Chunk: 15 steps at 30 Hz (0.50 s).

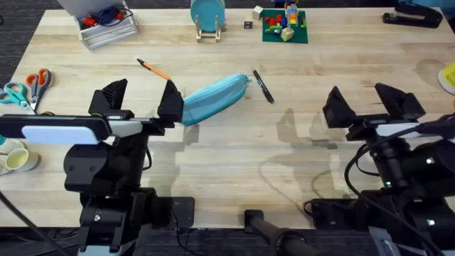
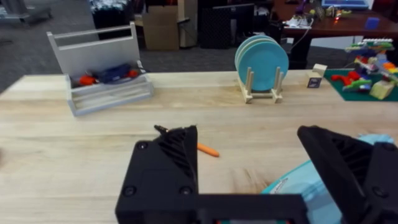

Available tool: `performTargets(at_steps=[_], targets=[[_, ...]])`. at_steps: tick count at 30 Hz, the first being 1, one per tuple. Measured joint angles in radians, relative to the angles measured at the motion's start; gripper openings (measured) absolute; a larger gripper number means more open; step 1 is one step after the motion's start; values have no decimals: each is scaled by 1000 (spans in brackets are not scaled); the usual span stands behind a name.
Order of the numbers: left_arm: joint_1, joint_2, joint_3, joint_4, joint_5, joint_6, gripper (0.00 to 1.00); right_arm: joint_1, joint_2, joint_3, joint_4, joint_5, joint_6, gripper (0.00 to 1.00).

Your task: Unzip the bag, pick up the pens from the table one at a time and place them inside, then zip the bag closed.

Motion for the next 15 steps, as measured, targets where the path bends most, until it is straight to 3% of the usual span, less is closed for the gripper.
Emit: performTargets(at_steps=[15], targets=[[0,0,0,0,0,0,995,-2,0,0,-7,0,-4,995]])
